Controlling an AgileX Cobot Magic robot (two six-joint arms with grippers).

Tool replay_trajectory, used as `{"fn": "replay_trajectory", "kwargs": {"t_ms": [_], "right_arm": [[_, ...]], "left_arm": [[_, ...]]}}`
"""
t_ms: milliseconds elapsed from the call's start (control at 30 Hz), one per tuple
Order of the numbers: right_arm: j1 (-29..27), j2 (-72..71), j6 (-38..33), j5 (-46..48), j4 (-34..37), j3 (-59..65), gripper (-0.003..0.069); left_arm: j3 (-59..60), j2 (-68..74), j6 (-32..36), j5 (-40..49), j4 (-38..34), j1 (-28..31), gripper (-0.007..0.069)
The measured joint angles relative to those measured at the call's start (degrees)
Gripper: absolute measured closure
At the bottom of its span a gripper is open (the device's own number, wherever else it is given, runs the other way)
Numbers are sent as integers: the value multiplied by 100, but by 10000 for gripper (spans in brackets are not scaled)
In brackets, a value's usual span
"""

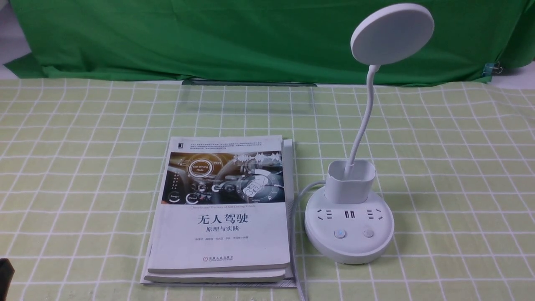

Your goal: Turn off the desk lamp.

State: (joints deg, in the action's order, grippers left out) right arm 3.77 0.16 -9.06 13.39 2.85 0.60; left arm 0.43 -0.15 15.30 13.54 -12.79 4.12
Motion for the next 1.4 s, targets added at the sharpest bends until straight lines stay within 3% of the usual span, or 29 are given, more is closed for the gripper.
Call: {"fn": "replay_trajectory", "kwargs": {"t_ms": [600,867,1400], "right_arm": [[0,0,0,0,0,0,628],[0,0,12,0,0,0,501],[0,0,17,0,0,0,481]], "left_arm": [[0,0,0,0,0,0,623],[0,0,0,0,0,0,623],[0,0,0,0,0,0,623]]}}
